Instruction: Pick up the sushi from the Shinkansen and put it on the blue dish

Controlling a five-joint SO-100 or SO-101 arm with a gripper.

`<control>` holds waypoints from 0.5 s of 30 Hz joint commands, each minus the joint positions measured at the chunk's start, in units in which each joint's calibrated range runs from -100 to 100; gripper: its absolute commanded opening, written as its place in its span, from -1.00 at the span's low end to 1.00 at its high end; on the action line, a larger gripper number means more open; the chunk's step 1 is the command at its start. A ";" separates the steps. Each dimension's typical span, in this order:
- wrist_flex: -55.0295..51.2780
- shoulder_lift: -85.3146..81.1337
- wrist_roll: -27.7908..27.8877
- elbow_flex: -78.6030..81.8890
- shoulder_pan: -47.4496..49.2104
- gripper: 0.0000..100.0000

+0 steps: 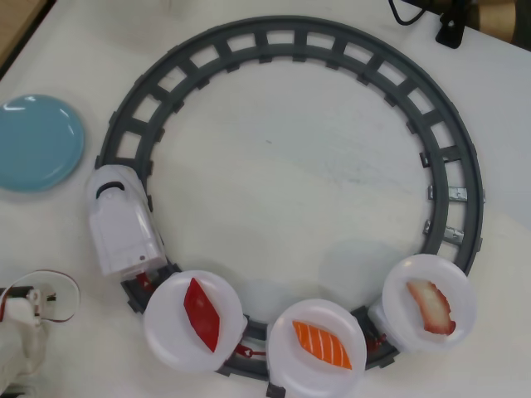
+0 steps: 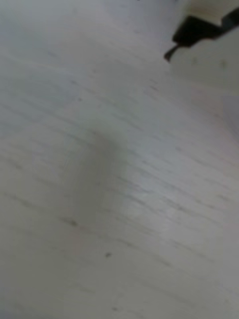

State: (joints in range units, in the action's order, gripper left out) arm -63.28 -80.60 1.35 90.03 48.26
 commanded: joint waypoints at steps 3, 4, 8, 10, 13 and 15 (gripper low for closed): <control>-0.12 -0.32 0.01 -0.22 -0.20 -0.94; -0.12 -0.32 0.01 -0.22 -0.20 -0.94; -0.12 -0.32 0.01 -0.22 -0.11 -0.94; -0.12 -0.32 0.01 -0.22 -0.20 -0.94; -0.12 -0.32 0.01 -0.22 -0.11 -0.94; -0.12 -0.32 -0.09 -0.22 -0.38 -0.94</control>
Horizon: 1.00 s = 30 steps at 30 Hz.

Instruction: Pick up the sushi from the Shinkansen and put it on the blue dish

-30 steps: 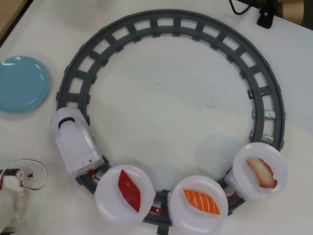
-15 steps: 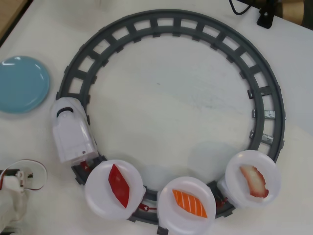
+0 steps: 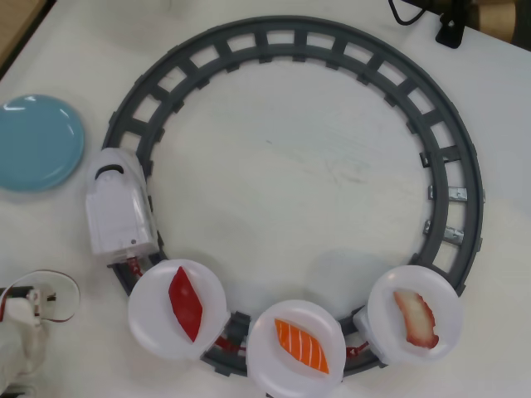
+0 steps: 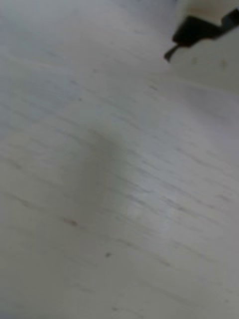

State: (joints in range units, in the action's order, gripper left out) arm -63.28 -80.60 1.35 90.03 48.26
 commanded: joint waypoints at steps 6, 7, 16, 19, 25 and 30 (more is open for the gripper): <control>-0.12 -0.32 0.07 -0.22 -0.64 -0.94; -0.12 -0.32 0.07 -0.22 -0.73 -0.93; 0.30 -0.32 0.12 -0.22 -0.73 -0.93; 0.30 -0.32 0.12 -0.22 -0.46 -0.93; 0.39 -0.32 0.12 -0.58 -0.73 -0.93; -1.56 0.59 1.53 -5.81 -0.38 -0.92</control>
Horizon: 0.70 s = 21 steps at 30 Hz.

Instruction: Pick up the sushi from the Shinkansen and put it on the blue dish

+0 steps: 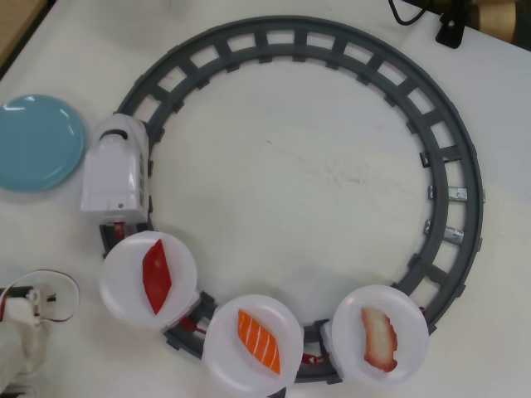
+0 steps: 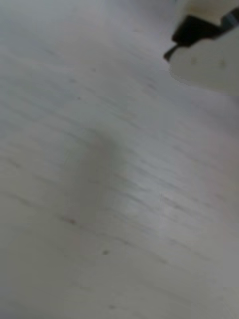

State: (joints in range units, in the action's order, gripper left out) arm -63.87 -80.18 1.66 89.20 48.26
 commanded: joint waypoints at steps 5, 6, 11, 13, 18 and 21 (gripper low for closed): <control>-5.22 0.17 1.90 -12.47 -0.64 -0.86; -5.73 0.17 1.90 -13.64 -0.73 -0.86; -8.79 0.33 1.90 -20.04 -0.82 -0.86; -10.06 0.33 1.90 -22.57 -0.82 -0.86; -12.61 0.83 1.95 -27.44 -0.82 -0.86; -12.69 4.98 1.95 -30.23 -0.90 -0.86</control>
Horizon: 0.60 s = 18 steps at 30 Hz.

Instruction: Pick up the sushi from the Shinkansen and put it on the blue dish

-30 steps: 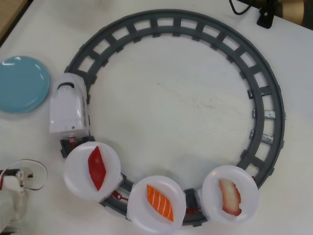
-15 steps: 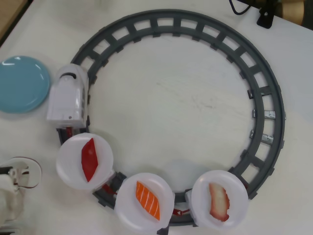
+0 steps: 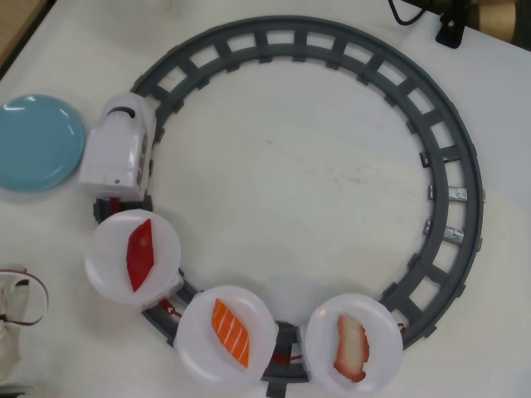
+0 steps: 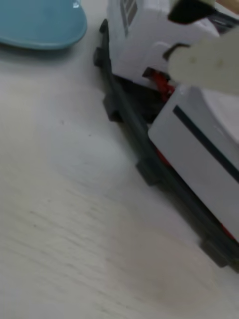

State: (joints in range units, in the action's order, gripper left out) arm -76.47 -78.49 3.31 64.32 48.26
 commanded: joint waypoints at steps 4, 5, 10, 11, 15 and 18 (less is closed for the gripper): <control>-0.09 13.50 0.04 -13.82 -0.90 -0.86; -0.09 16.40 0.04 -16.26 -0.90 -0.86; 0.33 29.76 -0.07 -28.16 -4.69 -0.86; 0.42 32.08 -0.07 -30.68 -6.19 -0.86; -0.17 39.88 0.35 -38.80 -11.56 -0.86; -1.70 44.35 0.61 -43.40 -15.25 -0.86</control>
State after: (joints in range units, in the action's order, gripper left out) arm -77.14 -37.41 3.31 27.63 36.66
